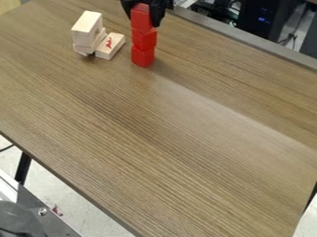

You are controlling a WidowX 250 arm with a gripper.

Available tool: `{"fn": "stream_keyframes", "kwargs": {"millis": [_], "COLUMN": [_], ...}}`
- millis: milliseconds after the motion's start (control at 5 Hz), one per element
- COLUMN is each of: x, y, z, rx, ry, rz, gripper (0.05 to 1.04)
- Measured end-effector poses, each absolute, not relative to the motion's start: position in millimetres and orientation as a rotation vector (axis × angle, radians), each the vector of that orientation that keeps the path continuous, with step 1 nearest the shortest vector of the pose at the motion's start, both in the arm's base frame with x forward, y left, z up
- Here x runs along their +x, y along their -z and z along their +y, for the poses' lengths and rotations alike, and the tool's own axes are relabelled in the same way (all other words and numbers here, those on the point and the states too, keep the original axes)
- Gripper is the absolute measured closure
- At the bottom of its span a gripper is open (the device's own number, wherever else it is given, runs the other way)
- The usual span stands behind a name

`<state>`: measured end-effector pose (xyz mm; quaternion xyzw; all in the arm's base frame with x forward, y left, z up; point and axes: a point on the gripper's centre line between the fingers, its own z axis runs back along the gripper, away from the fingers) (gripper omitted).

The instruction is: Take the red cube from the right of the table and put it on top of the red cubes

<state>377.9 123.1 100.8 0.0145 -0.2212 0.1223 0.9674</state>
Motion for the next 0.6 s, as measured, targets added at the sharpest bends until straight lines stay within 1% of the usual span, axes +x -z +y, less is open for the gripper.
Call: {"fn": "stream_keyframes", "kwargs": {"millis": [200, 400, 600], "x": [381.2, 384.3, 386.2], "y": [-95.0, -96.8, -91.8], "z": [126.9, 130.1, 131.0], "rx": [0.03, 0.036, 0.036], "ry": [-0.246, -0.243, -0.234], "rz": [-0.436, -0.445, -0.434], "gripper": [0.485, 0.485, 0.485]}}
